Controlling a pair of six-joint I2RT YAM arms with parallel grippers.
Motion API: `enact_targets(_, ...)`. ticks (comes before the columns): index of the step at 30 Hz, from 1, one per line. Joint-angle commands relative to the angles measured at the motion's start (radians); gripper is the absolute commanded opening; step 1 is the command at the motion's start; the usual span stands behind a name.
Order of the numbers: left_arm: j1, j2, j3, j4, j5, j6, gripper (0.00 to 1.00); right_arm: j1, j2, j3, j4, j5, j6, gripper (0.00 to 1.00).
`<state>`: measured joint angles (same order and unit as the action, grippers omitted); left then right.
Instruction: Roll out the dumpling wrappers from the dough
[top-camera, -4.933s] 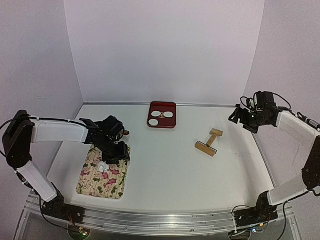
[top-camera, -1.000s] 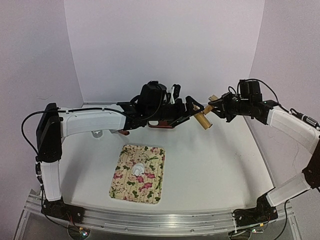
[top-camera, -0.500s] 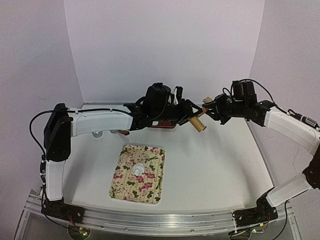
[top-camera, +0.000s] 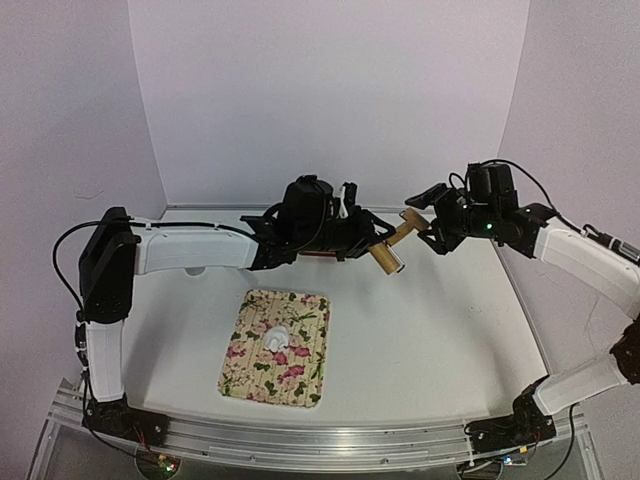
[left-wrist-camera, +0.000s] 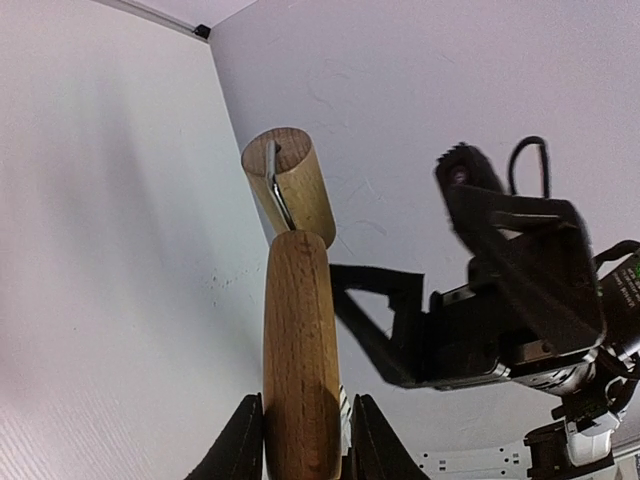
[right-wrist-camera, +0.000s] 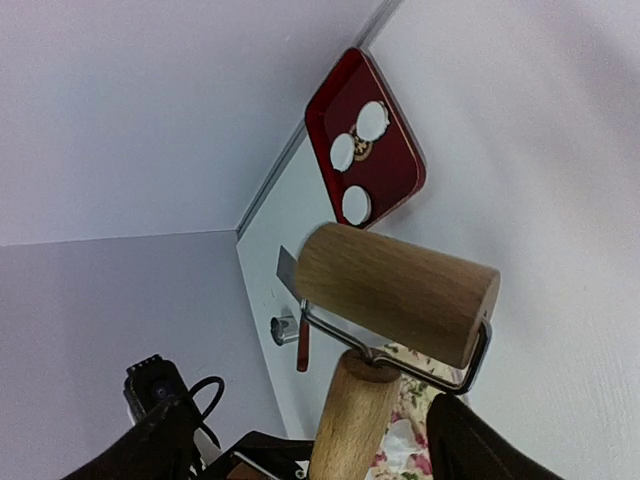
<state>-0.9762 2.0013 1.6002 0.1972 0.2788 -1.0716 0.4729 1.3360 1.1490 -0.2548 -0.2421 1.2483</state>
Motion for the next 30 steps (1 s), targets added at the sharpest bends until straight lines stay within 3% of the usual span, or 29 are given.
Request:
enact_targets(1, 0.040, -0.144, -0.028, 0.015, 0.037, -0.017, 0.00, -0.006, -0.055, 0.044, -0.014, 0.111, -0.186, 0.91)
enact_targets(3, 0.062, -0.168, -0.044, 0.008, 0.072, -0.022, 0.00, -0.017, -0.058, 0.063, -0.032, 0.110, -0.273, 0.98)
enact_targets(6, 0.101, -0.211, -0.075, -0.002, 0.135, -0.009, 0.00, -0.087, -0.050, 0.078, -0.040, 0.004, -0.397, 0.98)
enact_targets(11, 0.162, -0.298, -0.171, -0.031, 0.260, 0.052, 0.00, -0.221, 0.031, 0.123, -0.043, -0.440, -0.634, 0.98)
enact_targets(15, 0.209, -0.344, -0.234, -0.048, 0.416, 0.088, 0.00, -0.228, 0.103, 0.170, -0.042, -0.826, -0.679, 0.98)
enact_targets(25, 0.215, -0.348, -0.245, -0.030, 0.648, 0.126, 0.00, -0.186, 0.171, 0.159, -0.041, -1.101, -0.680, 0.98)
enact_targets(30, 0.216, -0.293, -0.208, 0.062, 0.733, 0.078, 0.00, -0.166, 0.217, 0.181, -0.041, -1.124, -0.676, 0.98)
